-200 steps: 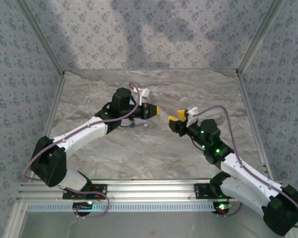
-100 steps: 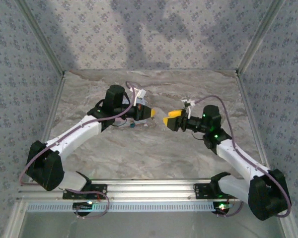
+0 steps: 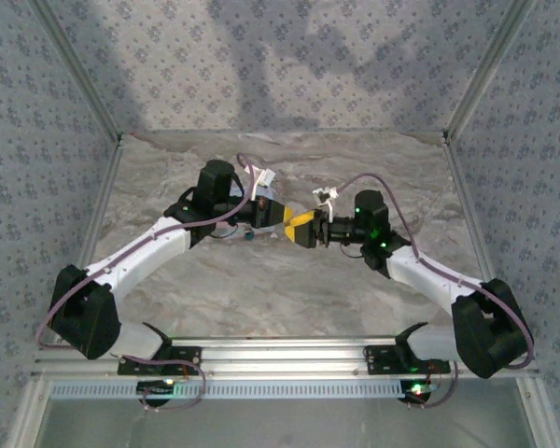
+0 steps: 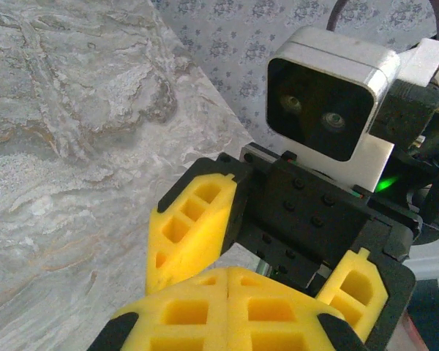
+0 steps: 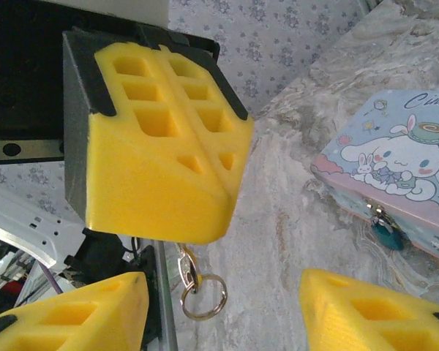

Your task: Unlock the padlock with the key

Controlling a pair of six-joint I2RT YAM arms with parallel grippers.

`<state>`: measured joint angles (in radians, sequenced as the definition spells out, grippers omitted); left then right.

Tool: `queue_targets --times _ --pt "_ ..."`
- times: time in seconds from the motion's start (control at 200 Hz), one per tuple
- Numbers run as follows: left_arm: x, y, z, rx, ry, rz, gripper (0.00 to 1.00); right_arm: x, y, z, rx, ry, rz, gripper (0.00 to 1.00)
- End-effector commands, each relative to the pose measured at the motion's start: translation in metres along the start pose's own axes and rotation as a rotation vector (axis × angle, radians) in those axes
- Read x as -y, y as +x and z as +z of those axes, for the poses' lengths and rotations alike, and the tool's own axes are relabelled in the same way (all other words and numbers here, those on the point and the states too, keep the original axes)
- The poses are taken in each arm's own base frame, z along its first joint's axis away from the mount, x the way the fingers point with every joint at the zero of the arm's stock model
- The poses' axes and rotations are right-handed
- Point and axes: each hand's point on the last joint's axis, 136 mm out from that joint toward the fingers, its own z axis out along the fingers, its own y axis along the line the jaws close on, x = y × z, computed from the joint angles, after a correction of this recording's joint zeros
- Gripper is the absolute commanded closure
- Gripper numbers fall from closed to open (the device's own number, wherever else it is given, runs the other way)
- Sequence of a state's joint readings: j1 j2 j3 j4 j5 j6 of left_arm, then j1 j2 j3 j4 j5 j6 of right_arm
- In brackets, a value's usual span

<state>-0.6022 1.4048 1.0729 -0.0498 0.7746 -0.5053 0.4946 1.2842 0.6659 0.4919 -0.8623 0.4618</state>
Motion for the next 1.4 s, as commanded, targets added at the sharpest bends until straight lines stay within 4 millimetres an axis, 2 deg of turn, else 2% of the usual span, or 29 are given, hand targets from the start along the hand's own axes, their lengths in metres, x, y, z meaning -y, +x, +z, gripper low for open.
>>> queue_targets --times 0.0,0.315,0.58,0.625,0.685,0.745,0.784,0.849,0.954,1.054,1.144,1.244,1.394 --pt "0.013 -0.008 -0.004 0.011 0.035 0.046 1.00 -0.013 -0.018 0.004 0.027 -0.048 -0.050 0.48" --pt "0.012 -0.009 -0.003 0.014 0.028 0.044 1.00 -0.011 -0.015 0.003 0.021 -0.040 -0.041 0.69" --pt "0.010 -0.011 -0.003 0.022 0.020 0.041 1.00 -0.011 -0.012 0.002 0.014 -0.039 -0.035 1.00" --pt "0.009 -0.012 -0.003 0.027 0.008 0.038 1.00 -0.010 -0.012 0.001 0.016 -0.029 -0.035 1.00" --pt "0.005 -0.015 -0.006 0.039 -0.020 0.033 0.79 -0.008 -0.012 -0.001 0.023 -0.010 -0.035 1.00" --pt "-0.002 -0.020 -0.011 0.061 -0.070 0.026 0.64 -0.005 -0.011 -0.005 0.030 0.017 -0.036 1.00" --pt "-0.012 -0.022 -0.017 0.079 -0.127 0.015 0.54 -0.003 -0.010 -0.008 0.034 0.039 -0.035 1.00" --pt "-0.028 -0.026 -0.026 0.103 -0.221 0.007 0.46 0.003 -0.007 -0.014 0.034 0.094 -0.032 1.00" --pt "-0.067 -0.026 -0.043 0.113 -0.455 -0.006 0.33 0.020 0.002 -0.025 0.019 0.219 -0.011 1.00" --pt "-0.110 -0.020 -0.053 0.068 -0.679 -0.017 0.31 0.035 0.008 -0.038 0.019 0.344 0.008 1.00" --pt "-0.143 -0.013 -0.053 0.009 -0.814 -0.039 0.31 0.048 0.014 -0.051 0.002 0.458 0.031 1.00" --pt "-0.167 -0.012 -0.044 -0.050 -0.886 -0.046 0.30 0.054 0.018 -0.062 -0.005 0.527 0.047 1.00" --pt "-0.190 -0.025 -0.026 -0.085 -0.936 -0.025 0.29 0.064 0.028 -0.072 -0.022 0.589 0.089 1.00"
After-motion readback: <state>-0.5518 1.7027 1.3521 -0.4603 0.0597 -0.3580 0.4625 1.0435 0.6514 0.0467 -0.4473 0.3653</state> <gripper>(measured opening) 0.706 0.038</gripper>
